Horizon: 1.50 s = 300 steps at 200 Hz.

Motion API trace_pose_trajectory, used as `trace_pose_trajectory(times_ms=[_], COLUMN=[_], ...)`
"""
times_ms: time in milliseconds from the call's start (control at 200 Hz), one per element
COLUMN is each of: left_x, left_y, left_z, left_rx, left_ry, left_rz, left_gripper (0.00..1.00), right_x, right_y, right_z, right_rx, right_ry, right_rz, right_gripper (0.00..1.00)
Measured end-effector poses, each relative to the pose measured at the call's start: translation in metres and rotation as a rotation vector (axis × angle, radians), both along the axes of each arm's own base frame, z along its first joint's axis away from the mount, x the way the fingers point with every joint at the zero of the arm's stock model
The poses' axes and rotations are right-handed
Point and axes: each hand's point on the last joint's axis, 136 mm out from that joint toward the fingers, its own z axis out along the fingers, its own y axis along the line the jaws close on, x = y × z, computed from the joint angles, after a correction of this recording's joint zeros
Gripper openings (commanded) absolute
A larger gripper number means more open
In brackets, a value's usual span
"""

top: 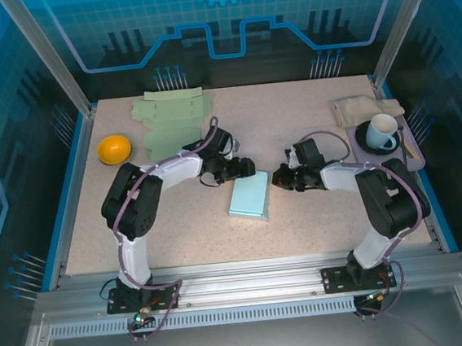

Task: Fold the paper box

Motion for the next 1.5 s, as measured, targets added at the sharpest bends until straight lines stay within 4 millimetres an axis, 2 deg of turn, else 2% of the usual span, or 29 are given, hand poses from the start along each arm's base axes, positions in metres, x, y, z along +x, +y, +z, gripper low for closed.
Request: trace_pose_trajectory(times_ms=[180,300,375,485,570,635,765,930,1145,1501], left_x=[0.009,-0.012,-0.039,-0.080,-0.102,-0.111,-0.111,-0.113,-0.122,-0.132], left_y=[0.026,0.041,0.045,0.045,0.041,0.035,0.026,0.026,0.021,0.011], left_z=[0.032,0.043,0.034,0.005,-0.011,-0.014,-0.013,-0.018,-0.020,-0.020], left_rx=[-0.024,-0.041,-0.040,-0.006,0.014,0.015,-0.011,-0.018,-0.030,-0.052], left_ry=[-0.029,-0.031,0.005,0.096,0.144,0.154,0.144,0.152,0.165,0.171], left_rz=[0.078,0.113,0.116,0.100,0.083,0.070,0.078,0.108,0.140,0.228], left_gripper=[0.82,0.82,0.82,0.82,0.82,0.82,0.81,0.81,0.80,0.80], right_x=[-0.016,-0.033,-0.048,-0.074,-0.088,-0.097,-0.102,-0.107,-0.107,-0.107], right_y=[-0.014,-0.016,-0.009,0.006,0.012,0.014,0.017,0.028,0.041,0.048], right_z=[0.004,0.013,0.016,0.010,0.001,-0.006,-0.013,-0.019,-0.019,-0.020], right_rx=[-0.083,-0.105,-0.110,-0.114,-0.115,-0.114,-0.102,-0.089,-0.050,0.008], right_ry=[0.016,0.004,0.001,0.021,0.048,0.069,0.088,0.097,0.103,0.124], right_rz=[0.019,0.049,0.086,0.156,0.179,0.186,0.178,0.190,0.182,0.128], right_gripper=[0.04,0.04,0.04,0.03,0.03,0.03,0.03,0.03,0.03,0.03])
